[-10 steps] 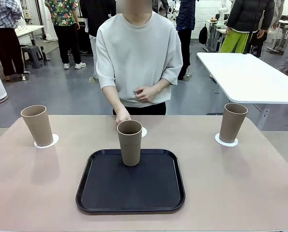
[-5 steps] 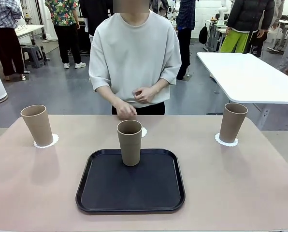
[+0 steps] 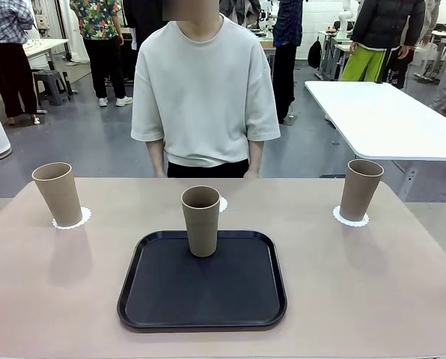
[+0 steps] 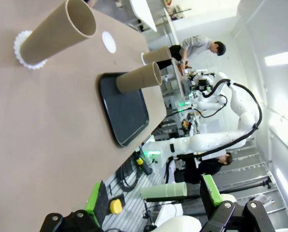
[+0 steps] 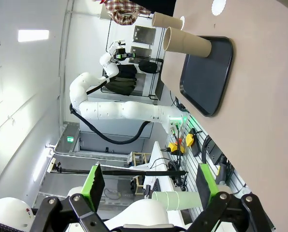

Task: Place coasters on the table and set cups on them.
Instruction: Take one Reusable plastic cup from the Flat Tray and place it on a coaster set by the human.

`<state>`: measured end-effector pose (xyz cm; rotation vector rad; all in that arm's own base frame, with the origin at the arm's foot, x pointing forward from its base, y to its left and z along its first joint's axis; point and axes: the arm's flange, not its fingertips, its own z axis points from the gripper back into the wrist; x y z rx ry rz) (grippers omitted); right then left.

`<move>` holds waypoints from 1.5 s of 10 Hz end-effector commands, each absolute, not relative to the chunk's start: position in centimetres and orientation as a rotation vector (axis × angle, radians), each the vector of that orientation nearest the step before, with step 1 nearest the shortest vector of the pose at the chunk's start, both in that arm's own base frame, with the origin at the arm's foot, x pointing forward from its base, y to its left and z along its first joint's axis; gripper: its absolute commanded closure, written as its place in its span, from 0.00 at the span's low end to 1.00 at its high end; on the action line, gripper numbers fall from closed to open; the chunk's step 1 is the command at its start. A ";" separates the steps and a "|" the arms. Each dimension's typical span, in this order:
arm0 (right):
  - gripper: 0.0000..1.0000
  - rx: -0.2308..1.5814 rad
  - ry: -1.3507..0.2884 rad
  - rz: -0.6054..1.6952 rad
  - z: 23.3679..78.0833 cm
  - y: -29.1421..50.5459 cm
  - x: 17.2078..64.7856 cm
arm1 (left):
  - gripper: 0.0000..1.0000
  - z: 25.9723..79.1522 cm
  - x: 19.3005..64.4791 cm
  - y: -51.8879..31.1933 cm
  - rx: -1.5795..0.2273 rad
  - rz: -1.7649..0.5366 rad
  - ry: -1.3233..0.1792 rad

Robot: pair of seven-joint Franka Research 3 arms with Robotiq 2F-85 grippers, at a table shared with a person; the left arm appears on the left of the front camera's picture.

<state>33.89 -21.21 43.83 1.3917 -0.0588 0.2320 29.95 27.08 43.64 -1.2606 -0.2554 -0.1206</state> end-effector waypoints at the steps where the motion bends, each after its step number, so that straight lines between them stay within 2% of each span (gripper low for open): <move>1: 0.00 1.401 -0.054 0.232 43.9 -21.2 33.7 | 0.00 43.9 29.9 27.1 -1.261 -0.112 -0.261; 4: 0.00 1.401 -0.054 0.232 43.9 -21.2 33.7 | 0.00 43.6 30.0 27.1 -1.261 -0.121 -0.255; 5: 0.00 1.401 -0.054 0.232 43.9 -21.2 33.7 | 0.00 45.4 29.4 26.0 -1.244 -0.304 -0.301; 7: 0.00 1.401 -0.054 0.232 43.9 -21.2 33.7 | 0.00 51.4 30.7 19.7 -0.955 -0.498 -0.314; 10: 0.00 1.401 -0.054 0.232 43.9 -21.2 33.7 | 0.00 57.7 31.9 9.8 -0.791 -0.809 -0.268; 12: 0.00 1.401 -0.054 0.232 43.9 -21.2 33.7 | 0.00 57.9 33.3 3.6 -0.733 -0.910 -0.226; 15: 0.00 1.401 -0.054 0.232 43.9 -21.2 33.7 | 0.00 54.0 34.9 -4.6 -0.599 -1.052 -0.324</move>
